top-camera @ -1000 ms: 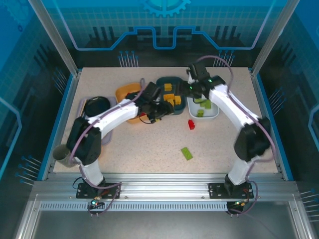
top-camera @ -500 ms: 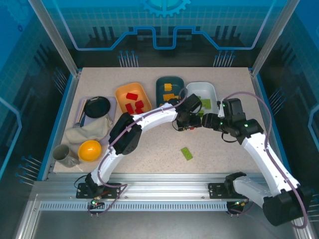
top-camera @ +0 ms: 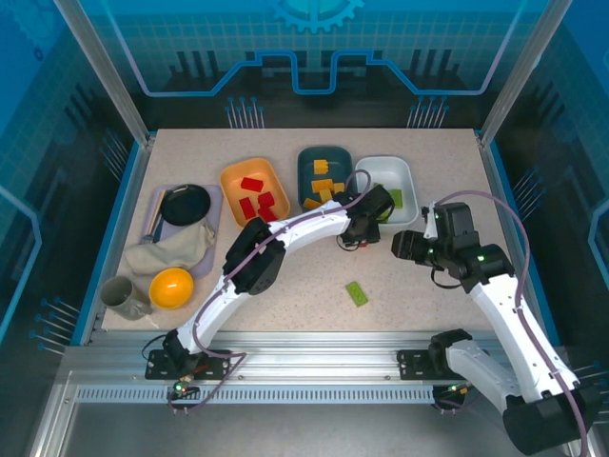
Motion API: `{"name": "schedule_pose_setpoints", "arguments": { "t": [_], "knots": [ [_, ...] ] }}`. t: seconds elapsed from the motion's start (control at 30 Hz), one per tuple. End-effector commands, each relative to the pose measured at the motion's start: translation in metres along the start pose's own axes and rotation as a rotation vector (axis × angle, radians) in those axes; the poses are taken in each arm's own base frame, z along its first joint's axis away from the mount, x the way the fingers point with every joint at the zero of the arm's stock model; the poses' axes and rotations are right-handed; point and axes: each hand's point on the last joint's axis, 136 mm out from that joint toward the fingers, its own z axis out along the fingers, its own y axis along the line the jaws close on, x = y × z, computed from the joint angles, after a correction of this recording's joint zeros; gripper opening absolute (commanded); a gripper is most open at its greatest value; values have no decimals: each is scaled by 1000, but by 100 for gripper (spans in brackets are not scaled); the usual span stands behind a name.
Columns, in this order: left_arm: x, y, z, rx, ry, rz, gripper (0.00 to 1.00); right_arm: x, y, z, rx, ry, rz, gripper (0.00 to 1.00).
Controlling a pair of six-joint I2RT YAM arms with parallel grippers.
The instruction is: Sort the legos into containers by color
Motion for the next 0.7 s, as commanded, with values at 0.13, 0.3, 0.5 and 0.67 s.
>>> {"name": "schedule_pose_setpoints", "arguments": {
  "t": [0.13, 0.3, 0.5, 0.67],
  "knots": [
    [-1, 14, 1, -92, -39, 24, 27, 10, -4, -2, -9, 25, 28, 63],
    [-2, 28, -18, -124, -63, 32, 22, 6, -2, -4, -16, 15, 20, 63],
    [-4, 55, -73, -133, -115, 18, 21, -4, 8, -8, -51, 2, -28, 62],
    [-23, 99, -125, -130, -152, -79, 21, -15, 36, -7, -130, 9, -136, 61]
  ]
}}
